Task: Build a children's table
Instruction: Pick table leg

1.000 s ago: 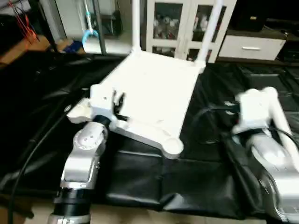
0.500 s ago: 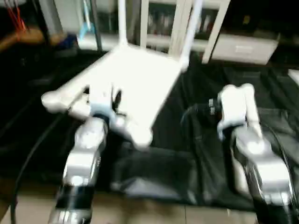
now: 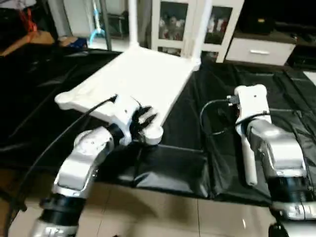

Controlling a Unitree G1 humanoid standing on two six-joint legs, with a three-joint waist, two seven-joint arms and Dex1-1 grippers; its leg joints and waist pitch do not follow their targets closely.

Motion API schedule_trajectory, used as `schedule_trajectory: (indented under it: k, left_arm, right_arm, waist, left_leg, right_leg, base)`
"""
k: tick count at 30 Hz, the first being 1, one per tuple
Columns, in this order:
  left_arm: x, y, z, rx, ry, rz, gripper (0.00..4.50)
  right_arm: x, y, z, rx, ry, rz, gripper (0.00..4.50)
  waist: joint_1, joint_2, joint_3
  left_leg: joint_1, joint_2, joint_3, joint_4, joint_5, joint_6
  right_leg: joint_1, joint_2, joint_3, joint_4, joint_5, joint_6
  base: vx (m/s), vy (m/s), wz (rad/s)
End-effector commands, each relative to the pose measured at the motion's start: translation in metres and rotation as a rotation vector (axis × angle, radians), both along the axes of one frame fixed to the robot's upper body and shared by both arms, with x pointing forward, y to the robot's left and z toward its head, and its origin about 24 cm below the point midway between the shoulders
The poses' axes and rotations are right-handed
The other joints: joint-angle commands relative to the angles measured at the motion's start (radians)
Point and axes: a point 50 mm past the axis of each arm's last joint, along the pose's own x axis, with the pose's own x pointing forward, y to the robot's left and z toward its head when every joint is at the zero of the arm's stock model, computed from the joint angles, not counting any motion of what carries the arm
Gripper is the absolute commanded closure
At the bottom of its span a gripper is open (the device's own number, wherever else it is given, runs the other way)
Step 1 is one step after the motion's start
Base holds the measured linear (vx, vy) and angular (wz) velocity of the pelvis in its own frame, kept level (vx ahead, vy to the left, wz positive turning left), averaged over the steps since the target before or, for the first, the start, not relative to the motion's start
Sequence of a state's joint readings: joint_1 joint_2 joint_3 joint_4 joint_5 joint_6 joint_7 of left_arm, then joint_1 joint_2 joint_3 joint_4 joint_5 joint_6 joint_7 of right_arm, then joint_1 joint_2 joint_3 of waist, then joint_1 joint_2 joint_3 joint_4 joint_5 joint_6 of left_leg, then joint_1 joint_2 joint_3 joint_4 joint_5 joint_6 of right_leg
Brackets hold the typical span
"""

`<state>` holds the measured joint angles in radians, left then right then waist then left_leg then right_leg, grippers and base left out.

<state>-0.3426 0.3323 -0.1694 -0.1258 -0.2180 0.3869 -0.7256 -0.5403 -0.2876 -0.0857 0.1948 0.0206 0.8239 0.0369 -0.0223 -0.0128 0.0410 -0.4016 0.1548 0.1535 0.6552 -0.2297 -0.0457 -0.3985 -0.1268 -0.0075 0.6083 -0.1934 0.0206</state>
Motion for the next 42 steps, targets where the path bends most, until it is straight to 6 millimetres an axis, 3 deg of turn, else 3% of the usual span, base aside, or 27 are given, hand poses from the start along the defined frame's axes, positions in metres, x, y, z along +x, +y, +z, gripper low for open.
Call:
schedule_trajectory:
  k: [1, 2, 4, 7, 8, 10, 12, 15, 18, 19, 26, 31, 35, 41, 42]
  left_arm:
    - [-0.012, -0.008, 0.000, 0.005, 0.037, -0.125, 3.17]
    - [-0.013, -0.008, 0.000, 0.007, 0.043, -0.136, 3.17]
    - [-0.015, -0.008, -0.001, 0.019, 0.051, -0.155, 3.17]
    - [-0.020, -0.009, 0.001, 0.032, 0.077, -0.209, 3.17]
    - [-0.020, -0.010, 0.002, 0.028, 0.077, -0.213, 3.17]
    - [-0.020, -0.011, 0.003, 0.028, 0.075, -0.217, 3.17]
    - [-0.019, -0.011, 0.006, 0.036, 0.067, -0.231, 3.17]
    - [-0.019, -0.011, 0.008, 0.038, 0.067, -0.239, 3.17]
    - [-0.019, -0.008, 0.011, 0.038, 0.059, -0.237, 3.17]
    - [-0.019, -0.008, 0.012, 0.041, 0.057, -0.237, 3.17]
    - [-0.017, -0.010, 0.011, 0.041, 0.060, -0.245, 3.17]
    - [-0.018, -0.010, 0.011, 0.038, 0.062, -0.247, 3.17]
    - [-0.017, -0.012, 0.012, 0.029, 0.064, -0.246, 3.17]
    - [-0.016, -0.010, 0.008, 0.028, 0.085, -0.197, 3.17]
    - [-0.010, -0.006, 0.005, 0.024, 0.120, -0.123, 3.17]
  right_arm:
    - [0.003, -0.016, 0.006, -0.021, -0.013, -0.085, 0.03]
    - [0.003, -0.017, 0.006, -0.022, -0.014, -0.093, 0.03]
    - [0.003, -0.020, 0.003, -0.020, 0.013, -0.116, 0.03]
    - [0.002, -0.029, -0.012, 0.054, 0.144, -0.147, 0.03]
    - [0.001, -0.029, -0.016, 0.074, 0.171, -0.142, 0.03]
    - [0.000, -0.028, -0.021, 0.095, 0.201, -0.135, 0.03]
    - [-0.010, -0.027, -0.043, 0.142, 0.320, -0.126, 0.03]
    - [-0.013, -0.027, -0.049, 0.160, 0.341, -0.145, 0.19]
    - [-0.014, -0.024, -0.050, 0.237, 0.326, -0.175, 0.39]
    - [-0.014, -0.025, -0.049, 0.245, 0.313, -0.185, 0.48]
    - [-0.010, -0.023, -0.043, 0.315, 0.272, -0.175, 1.09]
    - [-0.011, -0.024, -0.043, 0.341, 0.261, -0.181, 1.30]
    - [-0.015, -0.025, -0.043, 0.418, 0.258, -0.196, 1.71]
    - [-0.017, -0.024, -0.042, 0.478, 0.240, -0.188, 2.37]
    - [-0.019, -0.023, -0.042, 0.508, 0.233, -0.176, 2.37]
  waist:
    - [-0.008, 0.000, -0.055]
    - [-0.005, -0.002, -0.055]
    - [-0.004, -0.001, -0.056]
    - [-0.009, -0.002, -0.063]
    - [-0.003, 0.000, -0.064]
    - [0.001, 0.004, -0.064]
    - [0.003, 0.001, -0.070]
    - [0.009, 0.002, -0.072]
    - [0.010, 0.005, -0.069]
    - [0.012, 0.010, -0.067]
    - [0.013, 0.015, -0.061]
    - [0.013, 0.016, -0.062]
    - [0.013, 0.015, -0.064]
    - [0.015, 0.013, -0.064]
    - [0.014, 0.004, -0.063]
  left_leg:
    - [0.028, 0.037, -0.009, -0.124, -0.291, -0.084]
    - [0.027, 0.038, -0.002, -0.122, -0.257, -0.075]
    - [0.029, 0.037, 0.002, -0.120, -0.281, -0.072]
    - [0.025, 0.034, 0.006, -0.116, -0.258, -0.065]
    - [0.025, 0.035, 0.012, -0.113, -0.209, -0.048]
    - [0.024, 0.037, 0.017, -0.112, -0.178, -0.041]
    - [0.019, 0.038, 0.023, -0.107, -0.098, -0.028]
    - [0.018, 0.040, 0.028, -0.103, -0.029, -0.015]
    - [0.025, 0.043, 0.031, -0.107, -0.057, -0.025]
    - [0.028, 0.045, 0.031, -0.110, -0.086, -0.037]
    - [0.035, 0.046, 0.028, -0.118, -0.201, -0.086]
    - [0.033, 0.046, 0.026, -0.118, -0.195, -0.090]
    - [0.032, 0.047, 0.027, -0.117, -0.151, -0.080]
    - [0.033, 0.047, 0.030, -0.116, -0.142, -0.079]
    - [0.033, 0.048, 0.032, -0.116, -0.151, -0.077]
  right_leg:
    - [0.020, 0.007, -0.002, -0.060, -0.237, -0.104]
    - [0.016, 0.010, -0.001, -0.059, -0.212, -0.101]
    - [0.012, 0.013, 0.000, -0.062, -0.228, -0.104]
    - [0.017, 0.013, 0.001, -0.058, -0.197, -0.118]
    - [0.020, 0.012, 0.002, -0.057, -0.144, -0.133]
    - [0.019, 0.014, 0.001, -0.056, -0.114, -0.148]
    - [0.030, 0.015, -0.001, -0.046, -0.034, -0.173]
    - [0.035, 0.017, 0.001, -0.039, 0.044, -0.201]
    - [0.031, 0.022, 0.002, -0.042, 0.009, -0.211]
    - [0.029, 0.023, 0.001, -0.045, -0.024, -0.210]
    - [0.021, 0.025, 0.004, -0.058, -0.159, -0.172]
    - [0.021, 0.026, 0.004, -0.057, -0.148, -0.169]
    - [0.025, 0.028, 0.005, -0.052, -0.100, -0.181]
    - [0.025, 0.029, 0.006, -0.053, -0.102, -0.182]
    - [0.024, 0.030, 0.007, -0.054, -0.106, -0.179]
  base:
    - [0.000, 0.000, 0.00]
    - [0.000, 0.000, 0.00]
    - [0.000, 0.000, 0.00]
    - [0.000, 0.000, 0.00]
    - [0.000, 0.000, 0.00]
    - [0.000, 0.000, 0.00]
    - [0.000, 0.000, 0.00]
    - [0.000, 0.000, 0.00]
    - [0.000, 0.000, 0.00]
    - [0.000, 0.000, 0.00]
    - [0.000, 0.000, 0.00]
    - [0.000, 0.000, 0.00]
    - [0.000, 0.000, 0.00]
    - [0.000, 0.000, 0.00]
    - [0.000, 0.000, 0.00]
